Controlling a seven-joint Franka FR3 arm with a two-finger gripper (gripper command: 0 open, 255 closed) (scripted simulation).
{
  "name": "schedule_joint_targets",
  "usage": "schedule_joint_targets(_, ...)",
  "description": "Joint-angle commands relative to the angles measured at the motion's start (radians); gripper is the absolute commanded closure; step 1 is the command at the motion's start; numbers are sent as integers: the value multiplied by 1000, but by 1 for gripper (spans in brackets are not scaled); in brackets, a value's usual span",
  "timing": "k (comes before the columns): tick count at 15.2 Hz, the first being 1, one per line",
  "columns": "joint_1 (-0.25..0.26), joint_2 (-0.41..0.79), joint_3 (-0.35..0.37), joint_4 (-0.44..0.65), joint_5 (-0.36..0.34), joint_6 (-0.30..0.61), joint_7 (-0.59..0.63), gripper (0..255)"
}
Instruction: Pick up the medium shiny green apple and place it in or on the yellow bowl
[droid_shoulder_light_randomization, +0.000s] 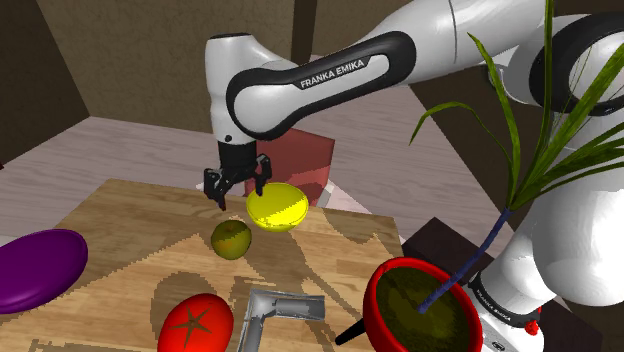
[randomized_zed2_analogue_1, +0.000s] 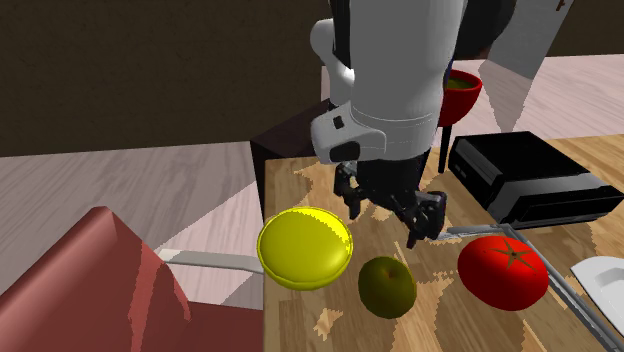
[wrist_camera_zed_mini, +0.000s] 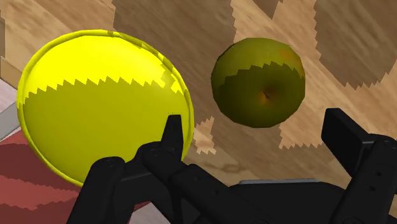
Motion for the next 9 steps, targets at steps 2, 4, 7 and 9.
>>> schedule_joint_targets(2, 49, 123, -7, 130, -36, -22, 31, 0)
schedule_joint_targets(4, 51, 131, -9, 115, -39, 1, 33, 0)
schedule_joint_targets(7, 54, 145, -12, 95, -44, 34, 36, 0)
schedule_joint_targets(9, 56, 155, -14, 82, -48, 56, 39, 0)
